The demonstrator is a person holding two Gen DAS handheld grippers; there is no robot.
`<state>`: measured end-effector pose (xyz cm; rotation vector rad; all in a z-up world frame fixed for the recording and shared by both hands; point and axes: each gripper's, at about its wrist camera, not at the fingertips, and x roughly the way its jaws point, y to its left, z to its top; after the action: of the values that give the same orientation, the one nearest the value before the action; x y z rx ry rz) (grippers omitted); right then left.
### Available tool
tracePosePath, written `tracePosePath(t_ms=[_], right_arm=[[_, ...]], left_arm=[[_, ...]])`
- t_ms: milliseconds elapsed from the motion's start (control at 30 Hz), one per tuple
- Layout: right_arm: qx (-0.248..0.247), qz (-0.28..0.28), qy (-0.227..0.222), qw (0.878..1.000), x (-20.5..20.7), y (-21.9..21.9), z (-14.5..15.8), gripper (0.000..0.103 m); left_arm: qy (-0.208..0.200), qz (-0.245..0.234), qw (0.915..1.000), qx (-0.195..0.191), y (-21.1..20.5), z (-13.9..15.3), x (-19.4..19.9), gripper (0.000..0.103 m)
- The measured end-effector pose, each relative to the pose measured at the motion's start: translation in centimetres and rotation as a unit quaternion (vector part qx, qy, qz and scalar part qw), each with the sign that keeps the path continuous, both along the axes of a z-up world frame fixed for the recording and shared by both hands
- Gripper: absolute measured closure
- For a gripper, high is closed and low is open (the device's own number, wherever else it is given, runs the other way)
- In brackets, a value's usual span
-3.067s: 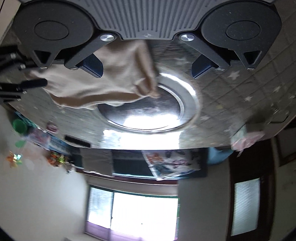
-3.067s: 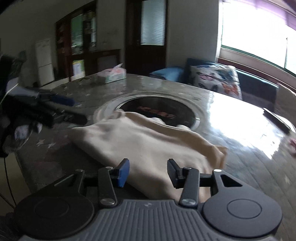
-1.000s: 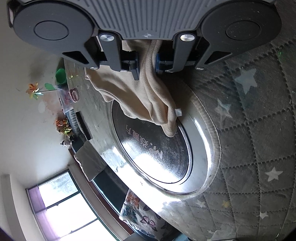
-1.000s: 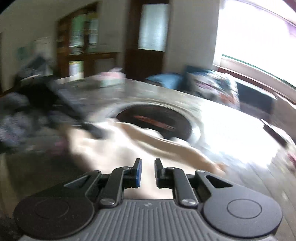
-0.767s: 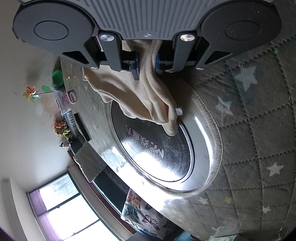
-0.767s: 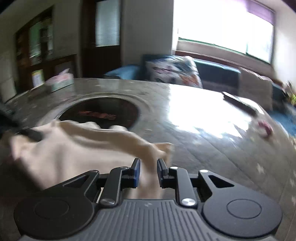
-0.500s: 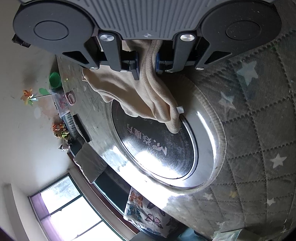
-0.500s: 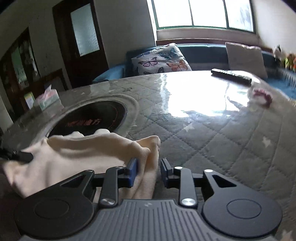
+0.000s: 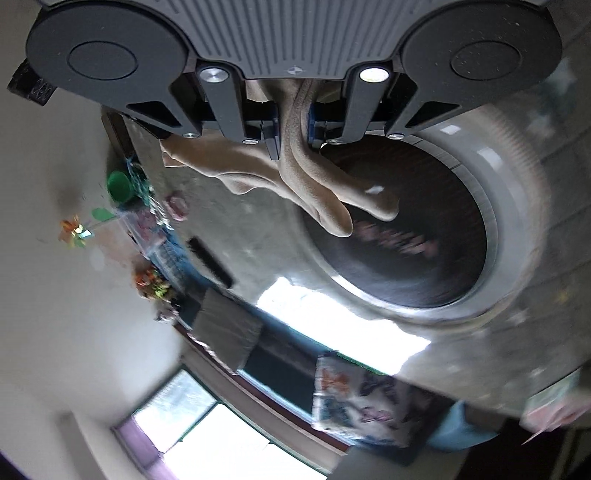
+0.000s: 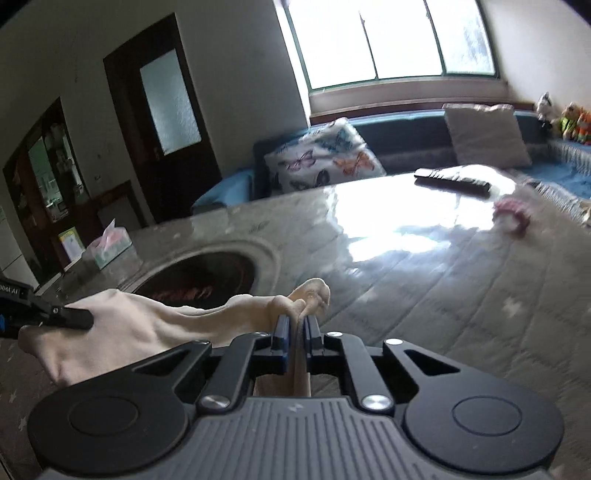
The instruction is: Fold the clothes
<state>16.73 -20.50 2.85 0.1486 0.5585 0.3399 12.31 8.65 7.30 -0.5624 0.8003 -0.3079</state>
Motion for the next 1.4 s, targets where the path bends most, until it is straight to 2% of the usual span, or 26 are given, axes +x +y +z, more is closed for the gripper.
tracePosePath(t_ms=[167,400,700,1000,1133,1267,1333,1400], right_arm=[[-0.025,-0.039,-0.022,0.999,-0.1,-3.4,2.0,0.096],[-0.059,-0.092,-0.036,0.993,1.4,-8.0,4.0,0.096],[-0.079,-0.136,-0.034,0.987,4.4,-12.9,4.2,0.096],[-0.085,-0.157,-0.011,0.984,6.3,-15.1,2.0,0.096],[-0.085,-0.165,0.007,0.983,7.1,-15.6,0.3,0.096],[-0.09,-0.17,0.028,0.981,8.1,-15.9,-1.0,0.095],[-0.101,-0.185,0.03,0.977,8.3,-16.1,-1.4,0.094],[-0.098,-0.193,0.031,0.976,8.4,-16.4,-1.5,0.093]], left_arm=[[-0.014,-0.036,0.9992,0.004,-5.0,0.6,2.8,0.089],[-0.015,-0.076,0.9969,0.01,-11.6,1.1,7.1,0.089],[-0.017,-0.109,0.9934,0.033,-17.6,0.8,10.9,0.089],[0.002,-0.122,0.9911,0.053,-20.3,-1.1,13.1,0.089],[0.019,-0.127,0.989,0.074,-20.6,-2.3,13.6,0.087],[0.03,-0.116,0.9887,0.09,-19.9,-3.1,13.8,0.081],[0.03,-0.108,0.9889,0.097,-19.5,-3.1,13.7,0.073],[0.023,-0.102,0.9886,0.108,-19.1,-3.0,13.6,0.07]])
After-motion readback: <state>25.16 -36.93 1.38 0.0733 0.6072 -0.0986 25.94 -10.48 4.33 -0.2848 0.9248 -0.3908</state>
